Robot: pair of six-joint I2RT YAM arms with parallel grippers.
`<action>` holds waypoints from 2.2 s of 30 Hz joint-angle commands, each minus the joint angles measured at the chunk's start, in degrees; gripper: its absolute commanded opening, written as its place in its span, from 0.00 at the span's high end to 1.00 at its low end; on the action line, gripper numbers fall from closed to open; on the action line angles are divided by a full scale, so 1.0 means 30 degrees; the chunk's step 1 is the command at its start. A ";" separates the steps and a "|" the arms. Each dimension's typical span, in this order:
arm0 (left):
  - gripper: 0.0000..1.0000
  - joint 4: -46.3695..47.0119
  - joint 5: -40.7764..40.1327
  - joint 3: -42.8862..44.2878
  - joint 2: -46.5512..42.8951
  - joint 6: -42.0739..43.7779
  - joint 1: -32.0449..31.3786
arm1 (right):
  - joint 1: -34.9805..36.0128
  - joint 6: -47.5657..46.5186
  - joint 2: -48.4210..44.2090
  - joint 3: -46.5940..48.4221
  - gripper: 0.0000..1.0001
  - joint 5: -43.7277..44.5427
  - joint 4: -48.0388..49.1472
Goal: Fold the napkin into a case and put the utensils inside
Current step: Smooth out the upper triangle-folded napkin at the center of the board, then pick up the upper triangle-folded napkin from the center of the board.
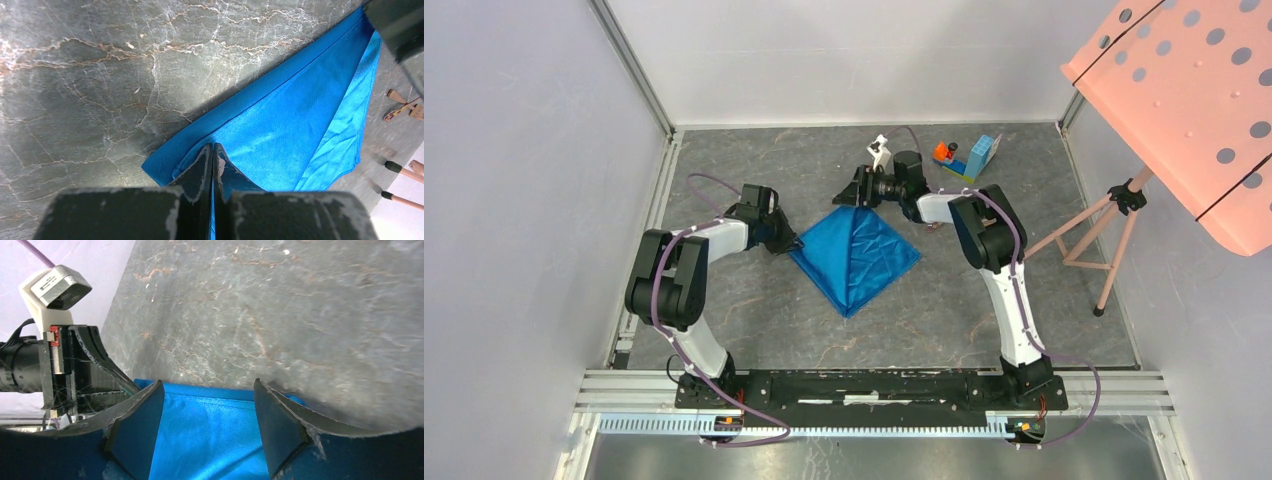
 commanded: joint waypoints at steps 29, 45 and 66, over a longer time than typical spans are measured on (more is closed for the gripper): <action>0.39 -0.8274 0.1822 -0.1734 -1.5395 0.1724 0.2400 | 1.2212 -1.1392 -1.1430 -0.3497 0.42 1.4796 -2.1258; 0.38 -0.7744 0.2474 -0.4042 -1.6443 0.1617 0.2402 | 1.3275 -1.0982 -0.9187 -0.1953 0.56 1.5640 -2.1615; 0.38 -0.7508 0.2517 -0.4018 -1.6012 0.1762 0.2416 | 1.3266 -1.1798 -0.7848 -0.1665 0.73 1.6914 -2.1755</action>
